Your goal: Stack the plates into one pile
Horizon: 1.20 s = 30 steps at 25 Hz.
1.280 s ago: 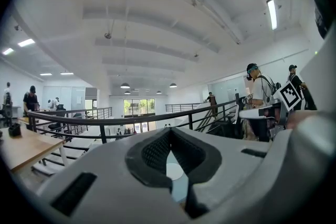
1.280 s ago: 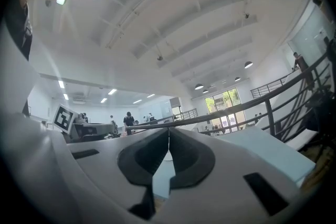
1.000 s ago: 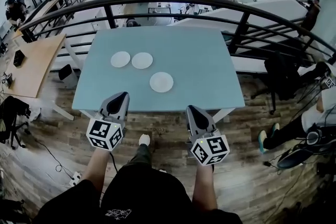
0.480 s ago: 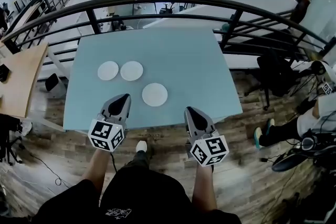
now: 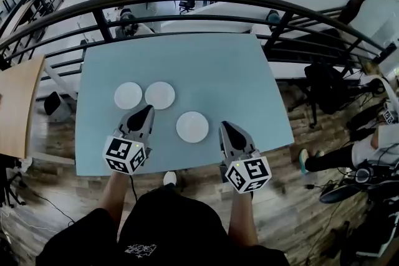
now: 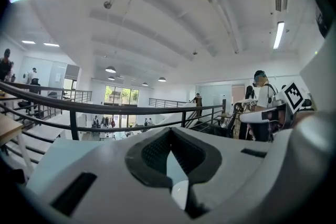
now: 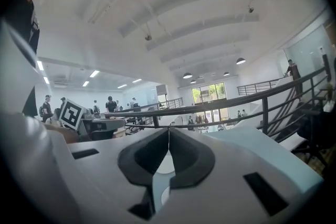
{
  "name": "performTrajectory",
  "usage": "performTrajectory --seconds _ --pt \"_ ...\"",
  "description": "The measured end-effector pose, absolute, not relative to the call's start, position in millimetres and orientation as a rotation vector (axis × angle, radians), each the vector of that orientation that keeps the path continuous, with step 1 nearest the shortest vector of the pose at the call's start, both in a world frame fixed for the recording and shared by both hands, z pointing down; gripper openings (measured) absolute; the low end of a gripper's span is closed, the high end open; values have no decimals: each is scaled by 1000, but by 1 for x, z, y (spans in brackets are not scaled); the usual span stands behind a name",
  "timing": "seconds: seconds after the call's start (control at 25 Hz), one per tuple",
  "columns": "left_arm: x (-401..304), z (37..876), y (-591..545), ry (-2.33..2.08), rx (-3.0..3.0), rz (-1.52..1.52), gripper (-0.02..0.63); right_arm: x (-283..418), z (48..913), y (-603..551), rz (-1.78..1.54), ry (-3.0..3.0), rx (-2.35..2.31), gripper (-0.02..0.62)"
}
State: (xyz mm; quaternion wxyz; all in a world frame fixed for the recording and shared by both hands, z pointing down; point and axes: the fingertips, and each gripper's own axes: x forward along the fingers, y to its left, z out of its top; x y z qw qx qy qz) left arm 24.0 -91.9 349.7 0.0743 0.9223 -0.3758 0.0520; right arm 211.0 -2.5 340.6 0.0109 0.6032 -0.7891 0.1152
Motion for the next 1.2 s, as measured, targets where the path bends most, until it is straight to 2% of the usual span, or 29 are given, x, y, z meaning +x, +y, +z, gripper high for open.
performTrajectory --seconds 0.56,0.92,1.2 --pt "-30 411 -177 -1083 2721 145 8 146 376 -96 302 -2456 1797 8" --pt "-67 488 -193 -1147 2532 242 8 123 447 -151 448 -2473 1594 8" --pt "-70 552 -160 -1091 2373 384 8 133 520 -156 603 -2396 1443 8"
